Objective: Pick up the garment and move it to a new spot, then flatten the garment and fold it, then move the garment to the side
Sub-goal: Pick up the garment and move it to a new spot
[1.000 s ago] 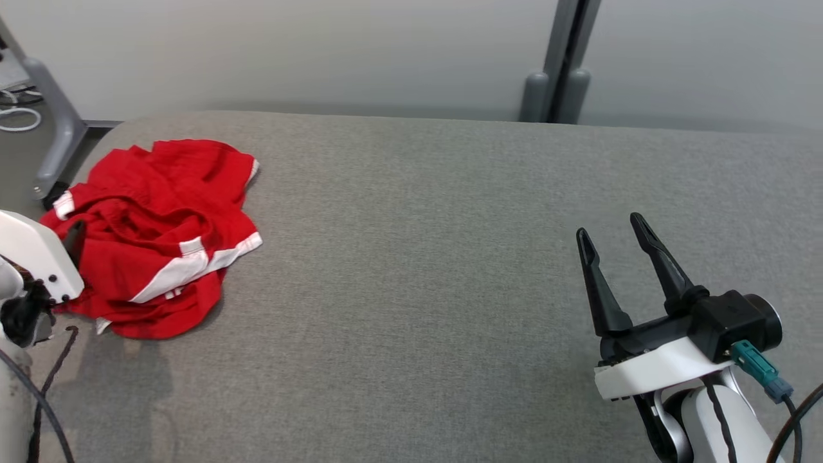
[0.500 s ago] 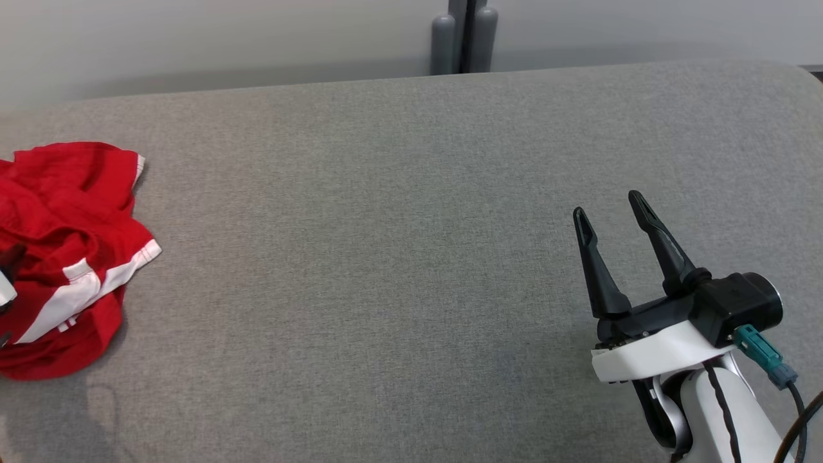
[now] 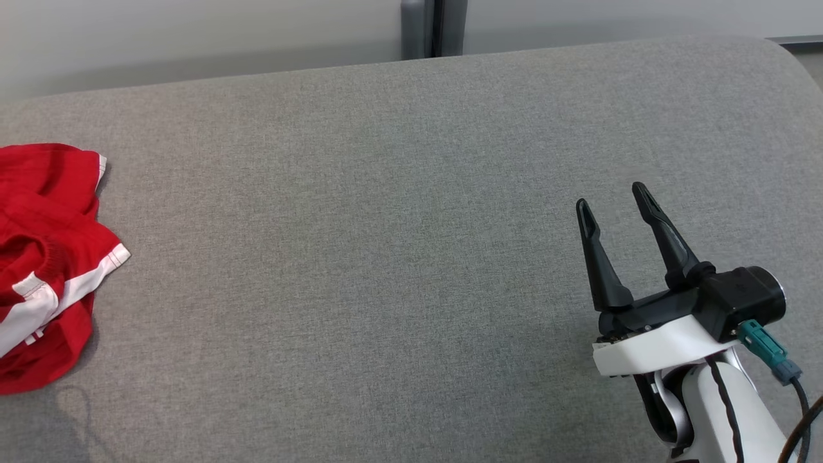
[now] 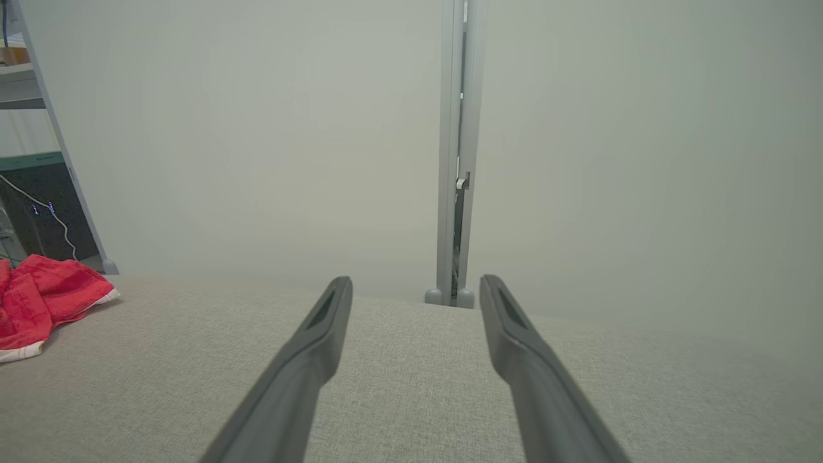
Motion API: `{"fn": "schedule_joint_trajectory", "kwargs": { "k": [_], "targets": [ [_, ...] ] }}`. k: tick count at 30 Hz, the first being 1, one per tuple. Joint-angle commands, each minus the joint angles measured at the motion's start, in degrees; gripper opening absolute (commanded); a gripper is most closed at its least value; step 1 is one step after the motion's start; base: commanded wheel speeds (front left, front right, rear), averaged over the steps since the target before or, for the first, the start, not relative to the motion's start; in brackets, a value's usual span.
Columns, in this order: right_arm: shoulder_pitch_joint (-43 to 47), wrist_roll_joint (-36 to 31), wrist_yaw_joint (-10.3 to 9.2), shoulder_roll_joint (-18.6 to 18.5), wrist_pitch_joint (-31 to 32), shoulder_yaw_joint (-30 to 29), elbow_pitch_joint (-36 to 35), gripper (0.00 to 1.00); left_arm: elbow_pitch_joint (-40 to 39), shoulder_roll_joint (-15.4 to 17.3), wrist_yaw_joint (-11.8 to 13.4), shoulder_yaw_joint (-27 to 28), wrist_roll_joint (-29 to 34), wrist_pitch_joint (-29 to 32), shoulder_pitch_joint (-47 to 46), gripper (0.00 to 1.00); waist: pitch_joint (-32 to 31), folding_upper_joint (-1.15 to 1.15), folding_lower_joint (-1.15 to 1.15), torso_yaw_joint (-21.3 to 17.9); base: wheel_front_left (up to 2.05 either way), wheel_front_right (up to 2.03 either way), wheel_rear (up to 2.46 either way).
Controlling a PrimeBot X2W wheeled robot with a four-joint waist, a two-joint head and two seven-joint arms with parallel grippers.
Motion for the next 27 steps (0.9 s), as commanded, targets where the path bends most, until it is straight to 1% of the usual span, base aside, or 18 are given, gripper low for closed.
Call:
{"fn": "schedule_joint_trajectory", "kwargs": {
  "k": [1, 8, 12, 14, 17, 18, 21, 24, 27],
  "targets": [
    [0.5, 0.0, 0.13, -0.4, -0.4, 0.1, 0.1, 1.0, -0.1, 0.2, -0.1, -0.3, 0.2, -0.5, -0.3, 0.0, -0.4, 0.0, 0.0, 0.2, 0.0, 0.0, 0.0],
    [1.2, 0.1, 0.13, -0.4, -0.4, 0.6, 0.6, 1.0, -0.7, -0.8, -0.6, -2.3, 0.0, -2.1, 0.3, 0.0, -2.8, 0.0, 0.0, 1.4, 0.0, 0.0, 0.0],
    [2.2, 0.7, 0.13, -0.4, -0.4, 1.0, 1.2, 1.0, -3.4, -1.7, -0.7, -4.3, -1.5, -1.7, 0.3, 0.0, -4.7, 0.0, 0.0, 1.9, 0.0, 0.0, 0.0],
    [2.5, 1.1, 0.13, -0.4, -0.4, 0.9, 1.4, 1.0, -6.5, -2.7, -0.8, -6.2, -3.3, -0.4, 0.5, 0.0, -5.7, 0.0, 0.0, 2.1, 0.0, 0.0, 0.0],
    [3.3, 1.8, 0.13, -0.4, -0.4, 1.1, 1.7, 1.0, -12.5, -2.7, -0.8, -9.7, -5.8, 1.6, 1.3, 0.0, -7.1, 0.0, 0.0, 2.3, 0.0, 0.0, 0.0],
    [3.3, 1.8, 0.13, -0.4, -0.4, 1.1, 1.7, 1.0, -12.5, -2.7, -0.8, -9.7, -5.8, 1.6, 1.3, 0.0, -7.1, 0.0, 0.0, 2.3, 0.0, 0.0, 0.0],
    [3.6, 2.6, 0.13, -0.4, -0.4, 1.2, 1.8, 1.0, -18.6, -3.1, -0.7, -12.8, -9.3, 3.7, 2.9, 0.0, -8.3, 0.0, 0.0, 2.1, 0.0, 0.0, 0.0],
    [4.2, 3.4, 0.12, -0.4, -0.4, 0.9, 1.9, 1.0, -25.0, -3.0, -0.7, -15.5, -12.8, 6.2, 4.2, 0.0, -9.2, 0.0, 0.0, 1.4, 0.0, 0.0, 0.0],
    [4.6, 3.9, 0.12, -0.4, -0.4, 0.5, 2.1, 1.0, -30.6, -3.0, -0.7, -18.3, -14.7, 8.5, 5.7, 0.0, -10.2, 0.0, 0.0, 0.2, 0.0, 0.0, 0.0]
  ]
}}
